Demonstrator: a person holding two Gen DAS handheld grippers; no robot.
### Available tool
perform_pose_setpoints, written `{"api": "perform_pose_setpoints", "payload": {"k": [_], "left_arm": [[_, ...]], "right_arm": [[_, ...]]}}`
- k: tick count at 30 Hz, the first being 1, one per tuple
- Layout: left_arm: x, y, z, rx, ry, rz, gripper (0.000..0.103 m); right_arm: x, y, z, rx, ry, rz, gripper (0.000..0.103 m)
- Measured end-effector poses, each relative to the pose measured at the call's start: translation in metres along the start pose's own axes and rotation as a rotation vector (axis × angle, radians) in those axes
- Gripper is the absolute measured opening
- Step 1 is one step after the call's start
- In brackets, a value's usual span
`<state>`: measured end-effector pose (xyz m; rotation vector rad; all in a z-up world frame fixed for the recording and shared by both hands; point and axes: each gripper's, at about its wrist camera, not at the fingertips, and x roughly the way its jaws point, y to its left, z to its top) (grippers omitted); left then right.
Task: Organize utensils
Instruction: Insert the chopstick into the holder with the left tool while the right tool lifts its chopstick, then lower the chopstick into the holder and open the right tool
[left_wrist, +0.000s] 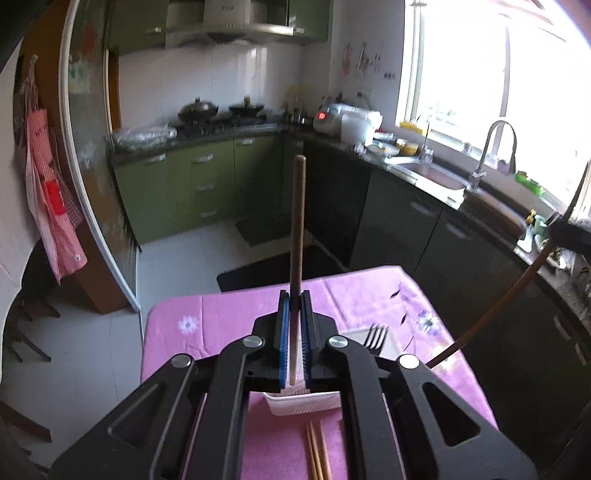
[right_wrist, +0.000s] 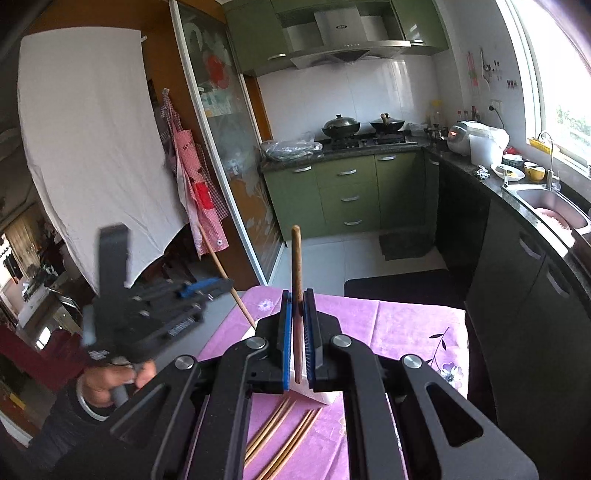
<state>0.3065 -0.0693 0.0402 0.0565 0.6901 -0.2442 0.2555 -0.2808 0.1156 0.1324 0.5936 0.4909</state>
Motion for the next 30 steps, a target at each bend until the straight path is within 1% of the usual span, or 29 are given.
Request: {"api": "perform_pose_setpoints", "payload": {"k": [4,7,9,13,17,22,26,29,30], "left_arm": [[0.025,0.002,-0.014,0.015,0.063,0.008,0.006],[0.028,0.006,-0.023,0.006,0.073,0.002,0.007],[0.017,0.009,-0.026,-0.008,0.053,-0.003,0.009],[-0.018,0.014,-0.034,-0.007,0.003,-0.001,0.016],[-0.044,0.013,-0.051,0.007,0.005,-0.021,0.017],[-0.065,0.011,-0.085,0.031,0.048,-0.045,0.017],[-0.069,0.012,-0.110,0.028,0.102,-0.064,0.017],[-0.066,0.010,-0.124,0.023,0.145,-0.078,0.017],[-0.065,0.009,-0.128,0.023,0.157,-0.081,0.017]], "right_arm": [[0.010,-0.002,0.004,0.007,0.001,-0.005,0.007],[0.022,-0.004,0.007,0.012,0.011,-0.013,0.007],[0.031,-0.006,0.007,0.017,0.020,-0.021,0.007],[0.053,-0.009,0.003,0.023,0.046,-0.033,0.007],[0.076,-0.009,-0.004,0.018,0.071,-0.051,0.007],[0.105,-0.006,-0.021,0.010,0.123,-0.050,0.007],[0.123,-0.001,-0.035,-0.010,0.160,-0.061,0.007],[0.128,0.001,-0.040,-0.019,0.175,-0.070,0.008],[0.128,0.002,-0.042,-0.024,0.174,-0.078,0.013]]}}
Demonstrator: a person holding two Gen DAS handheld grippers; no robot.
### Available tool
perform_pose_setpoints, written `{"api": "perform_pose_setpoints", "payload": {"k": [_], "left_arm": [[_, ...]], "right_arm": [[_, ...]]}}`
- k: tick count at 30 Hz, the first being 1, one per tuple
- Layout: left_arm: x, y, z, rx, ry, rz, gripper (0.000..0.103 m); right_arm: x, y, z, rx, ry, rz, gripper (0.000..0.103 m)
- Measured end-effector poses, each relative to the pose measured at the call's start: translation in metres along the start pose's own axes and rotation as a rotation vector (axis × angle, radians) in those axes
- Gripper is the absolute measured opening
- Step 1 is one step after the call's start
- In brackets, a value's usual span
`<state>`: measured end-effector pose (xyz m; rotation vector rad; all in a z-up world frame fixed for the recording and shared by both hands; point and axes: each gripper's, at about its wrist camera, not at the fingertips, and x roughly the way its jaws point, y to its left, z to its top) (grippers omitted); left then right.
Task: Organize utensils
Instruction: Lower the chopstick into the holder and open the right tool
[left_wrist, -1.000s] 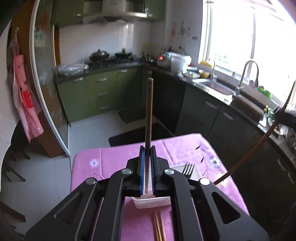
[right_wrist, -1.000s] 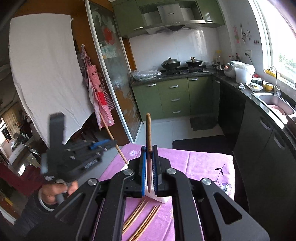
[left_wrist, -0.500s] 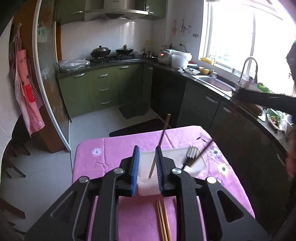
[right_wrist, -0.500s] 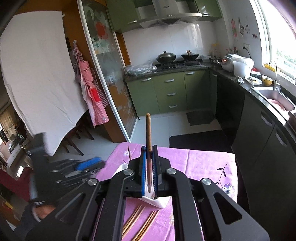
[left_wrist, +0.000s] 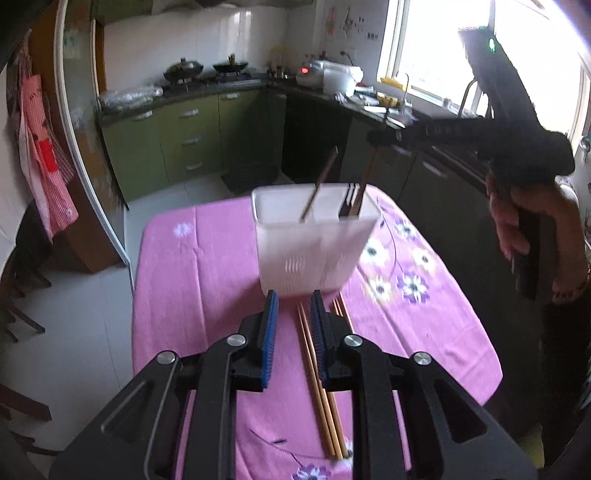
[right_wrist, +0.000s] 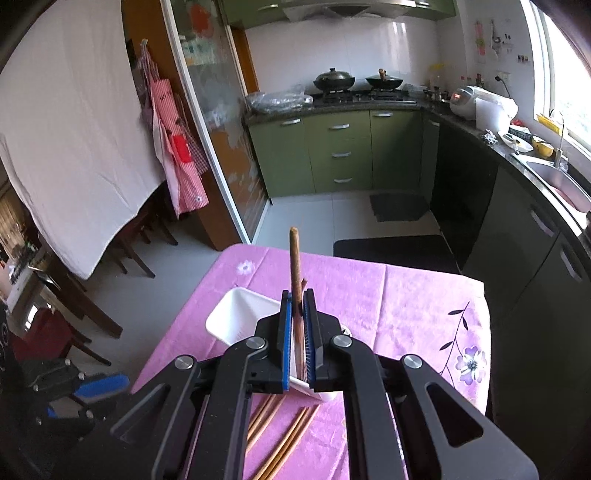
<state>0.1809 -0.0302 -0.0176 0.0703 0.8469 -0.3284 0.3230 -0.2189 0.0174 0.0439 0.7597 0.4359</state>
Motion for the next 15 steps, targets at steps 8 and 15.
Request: {"api": "perform_pose_setpoints", "payload": {"k": [8,15], "left_arm": [[0.043,-0.005,-0.025,-0.024,0.126,-0.032,0.025],[0.122,-0.008,-0.037,-0.056,0.333,-0.022,0.025]], "right_arm": [[-0.067,0.009,-0.028,-0.032,-0.108,-0.018,0.026],[-0.088,-0.003,-0.105,-0.031,-0.054,-0.030,0.031]]}}
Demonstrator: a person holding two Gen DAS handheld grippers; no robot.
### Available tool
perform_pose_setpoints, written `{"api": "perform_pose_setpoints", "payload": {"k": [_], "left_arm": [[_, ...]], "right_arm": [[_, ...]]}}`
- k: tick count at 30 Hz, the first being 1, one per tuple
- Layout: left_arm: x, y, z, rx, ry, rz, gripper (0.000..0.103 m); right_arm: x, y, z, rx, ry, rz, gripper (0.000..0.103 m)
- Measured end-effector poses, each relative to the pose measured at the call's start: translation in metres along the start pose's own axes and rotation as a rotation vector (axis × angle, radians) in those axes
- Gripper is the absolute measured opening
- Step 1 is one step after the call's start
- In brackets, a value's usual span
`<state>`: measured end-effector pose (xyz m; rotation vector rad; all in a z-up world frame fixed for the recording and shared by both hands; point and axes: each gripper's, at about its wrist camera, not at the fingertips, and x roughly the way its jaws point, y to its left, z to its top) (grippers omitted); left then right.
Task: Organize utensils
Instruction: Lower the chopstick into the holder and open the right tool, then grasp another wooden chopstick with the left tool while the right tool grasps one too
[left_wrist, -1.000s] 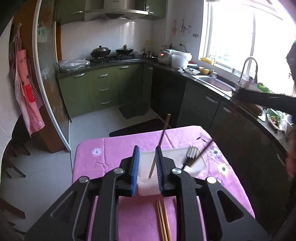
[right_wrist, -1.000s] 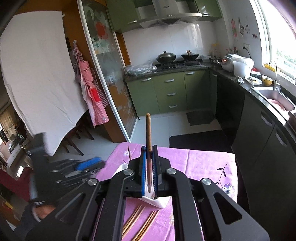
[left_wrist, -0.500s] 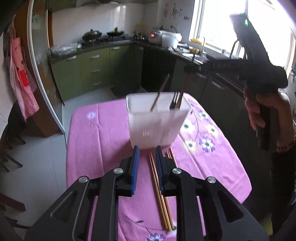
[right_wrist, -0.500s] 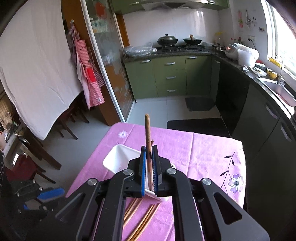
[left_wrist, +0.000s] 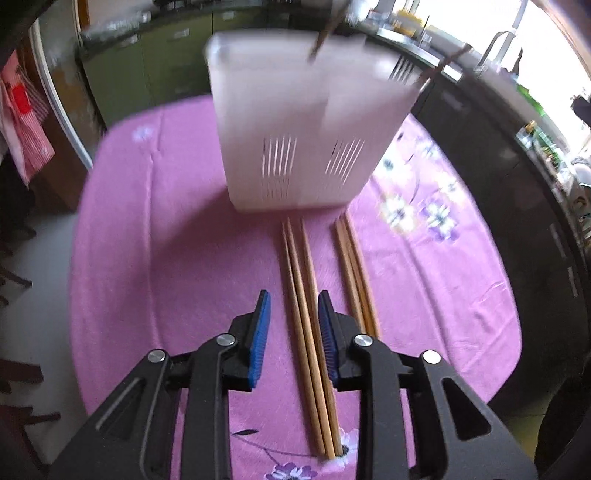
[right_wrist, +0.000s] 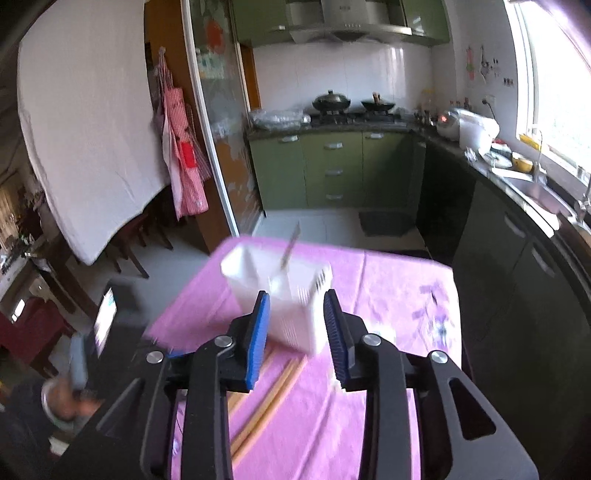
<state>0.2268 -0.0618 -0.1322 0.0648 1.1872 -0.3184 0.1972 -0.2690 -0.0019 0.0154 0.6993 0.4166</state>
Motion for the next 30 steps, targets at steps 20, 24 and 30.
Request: {"api": "perform_pose_setpoints", "payload": {"k": [20,24,30], "left_arm": [[0.070,-0.006,0.021,0.001,0.157,0.101,0.018],[0.079,-0.020,0.027,0.015,0.151,0.119,0.018],[0.075,-0.002,0.028,-0.033,0.155,0.140,0.008]], "right_arm": [[0.075,-0.048,-0.093,0.136,0.238,0.054,0.032],[0.081,-0.045,-0.093,0.130,0.253,0.058,0.033],[0.088,-0.036,-0.095,0.104,0.282,0.060,0.037]]}}
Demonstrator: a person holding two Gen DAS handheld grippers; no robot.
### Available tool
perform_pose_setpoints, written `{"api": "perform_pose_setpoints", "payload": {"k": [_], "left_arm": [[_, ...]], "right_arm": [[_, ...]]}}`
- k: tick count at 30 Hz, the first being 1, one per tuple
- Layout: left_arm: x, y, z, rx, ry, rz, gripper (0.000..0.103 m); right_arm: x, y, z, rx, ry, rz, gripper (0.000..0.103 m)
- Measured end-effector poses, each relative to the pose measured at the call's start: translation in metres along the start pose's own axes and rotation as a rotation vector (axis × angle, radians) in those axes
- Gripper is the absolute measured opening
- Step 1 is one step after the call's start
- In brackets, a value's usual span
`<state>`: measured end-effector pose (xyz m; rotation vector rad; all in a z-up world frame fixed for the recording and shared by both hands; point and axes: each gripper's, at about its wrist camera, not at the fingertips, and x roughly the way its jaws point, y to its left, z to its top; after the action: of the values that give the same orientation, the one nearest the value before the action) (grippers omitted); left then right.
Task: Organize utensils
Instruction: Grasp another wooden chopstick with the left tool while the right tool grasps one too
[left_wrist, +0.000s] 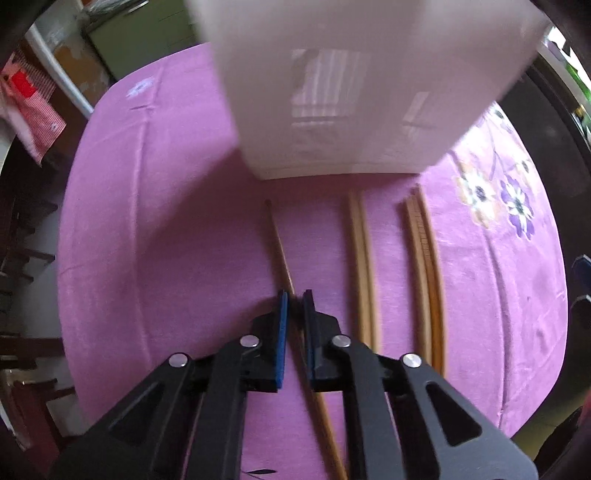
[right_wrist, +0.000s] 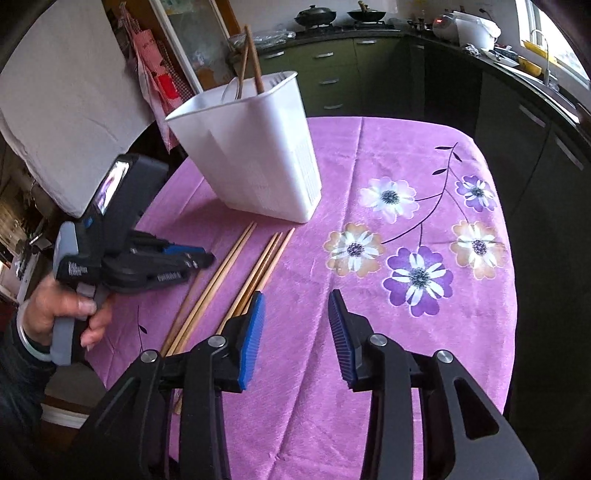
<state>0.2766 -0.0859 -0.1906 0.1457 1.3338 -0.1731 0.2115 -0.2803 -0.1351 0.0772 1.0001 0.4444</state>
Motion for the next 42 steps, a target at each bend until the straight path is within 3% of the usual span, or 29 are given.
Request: {"api": "perform_pose_setpoints", "payload": {"k": [5,12,15,19,28,38,42], "left_arm": [[-0.008,0.016,-0.006,-0.041,-0.049,-0.048,0.005],[-0.071,0.035,-0.026,-0.072,-0.288,-0.090,0.005],[-0.098,0.042,-0.039,-0.074,-0.387,-0.091,0.005],[-0.122,0.047,-0.054,-0.065,-0.476,-0.081,0.005],[-0.136,0.047,-0.091,-0.023,-0.547,-0.080,0.005],[-0.141,0.057,-0.098,-0.007,-0.568,-0.095,0.006],[-0.144,0.057,-0.100,-0.007,-0.570,-0.096,0.006]], "right_arm": [[0.019,0.003,0.005,0.001,0.042,0.003,0.038],[0.050,0.003,0.012,0.038,0.086,-0.012,0.038],[0.065,0.003,0.016,0.065,0.102,-0.009,0.023],[0.086,0.007,0.023,0.085,0.133,-0.007,0.020],[0.111,0.023,0.034,0.080,0.180,-0.059,0.015],[0.128,0.052,0.031,0.049,0.200,-0.141,0.015],[0.133,0.068,0.028,-0.009,0.197,-0.202,0.010]]}}
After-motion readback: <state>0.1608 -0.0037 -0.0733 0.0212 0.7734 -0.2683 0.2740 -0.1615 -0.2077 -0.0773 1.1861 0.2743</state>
